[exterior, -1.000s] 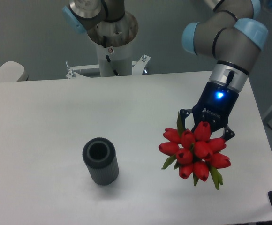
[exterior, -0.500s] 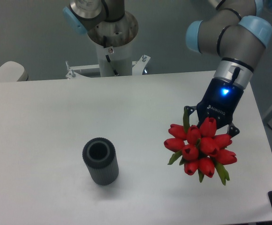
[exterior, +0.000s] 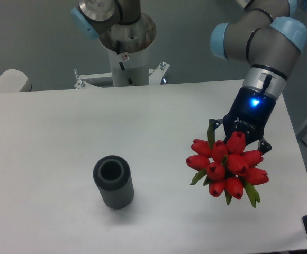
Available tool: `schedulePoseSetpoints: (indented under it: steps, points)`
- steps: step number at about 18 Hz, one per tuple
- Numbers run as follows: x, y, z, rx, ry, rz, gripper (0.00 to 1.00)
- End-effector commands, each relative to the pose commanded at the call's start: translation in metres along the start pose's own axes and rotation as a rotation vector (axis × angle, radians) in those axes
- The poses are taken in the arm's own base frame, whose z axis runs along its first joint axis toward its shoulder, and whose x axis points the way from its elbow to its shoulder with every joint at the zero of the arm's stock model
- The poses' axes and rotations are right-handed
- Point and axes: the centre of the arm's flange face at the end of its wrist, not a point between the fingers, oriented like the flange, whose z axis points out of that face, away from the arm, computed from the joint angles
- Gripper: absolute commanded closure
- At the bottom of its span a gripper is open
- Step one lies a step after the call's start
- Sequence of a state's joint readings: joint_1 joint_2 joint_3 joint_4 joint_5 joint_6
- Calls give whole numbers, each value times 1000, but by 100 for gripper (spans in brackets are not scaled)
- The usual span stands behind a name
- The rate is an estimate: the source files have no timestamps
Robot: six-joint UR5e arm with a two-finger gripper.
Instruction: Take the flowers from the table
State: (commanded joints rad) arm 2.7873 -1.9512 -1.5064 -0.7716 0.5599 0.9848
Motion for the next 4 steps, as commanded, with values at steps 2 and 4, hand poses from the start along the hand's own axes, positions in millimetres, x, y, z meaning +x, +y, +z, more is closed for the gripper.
schedulePoseSetpoints:
  steps: [2,4]
  points:
    - [0,0,0,0,1,-1,77]
    - [-1,0,-1,0,-1,-11,77]
